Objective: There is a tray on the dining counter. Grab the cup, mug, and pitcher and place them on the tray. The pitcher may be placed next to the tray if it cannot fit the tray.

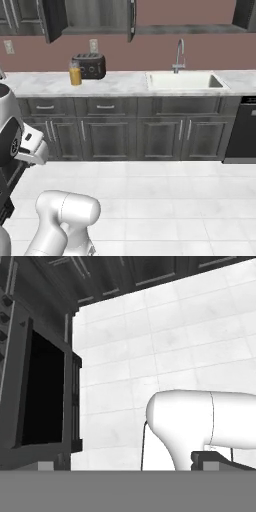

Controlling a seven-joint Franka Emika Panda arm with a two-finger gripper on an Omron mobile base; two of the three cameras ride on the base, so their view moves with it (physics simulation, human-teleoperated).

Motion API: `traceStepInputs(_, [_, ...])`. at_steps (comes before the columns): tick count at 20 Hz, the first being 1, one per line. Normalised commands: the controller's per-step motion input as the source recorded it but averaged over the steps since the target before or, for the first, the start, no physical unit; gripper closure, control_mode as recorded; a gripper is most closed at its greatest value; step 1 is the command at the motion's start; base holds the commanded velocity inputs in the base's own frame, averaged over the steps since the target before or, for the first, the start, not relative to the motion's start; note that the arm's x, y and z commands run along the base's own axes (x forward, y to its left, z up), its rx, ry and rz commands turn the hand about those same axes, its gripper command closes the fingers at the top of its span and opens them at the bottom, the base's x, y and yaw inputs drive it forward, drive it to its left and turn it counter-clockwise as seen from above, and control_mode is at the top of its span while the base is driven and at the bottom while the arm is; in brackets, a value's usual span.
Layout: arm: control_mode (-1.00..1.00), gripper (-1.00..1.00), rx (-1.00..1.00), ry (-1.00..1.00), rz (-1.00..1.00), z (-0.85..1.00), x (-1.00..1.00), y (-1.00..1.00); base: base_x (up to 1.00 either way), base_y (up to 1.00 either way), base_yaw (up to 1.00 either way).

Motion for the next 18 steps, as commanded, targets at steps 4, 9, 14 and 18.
traceStepInputs(4, [1.0, -1.0, 0.0, 0.0, 0.0, 0.0, 0.0, 0.0, 1.0, 0.0, 0.08])
traceStepInputs(9, [1.0, -1.0, 0.0, 0.0, 0.0, 0.0, 0.0, 0.0, 1.0, -0.01, 0.08])
traceStepInputs(14, [1.0, -1.0, 0.0, 0.0, 0.0, 0.0, 0.0, 0.0, 1.0, -0.02, 0.09])
traceStepInputs(18, [1.0, -1.0, 0.0, 0.0, 0.0, 0.0, 0.0, 0.0, 1.0, 0.0, 0.09])
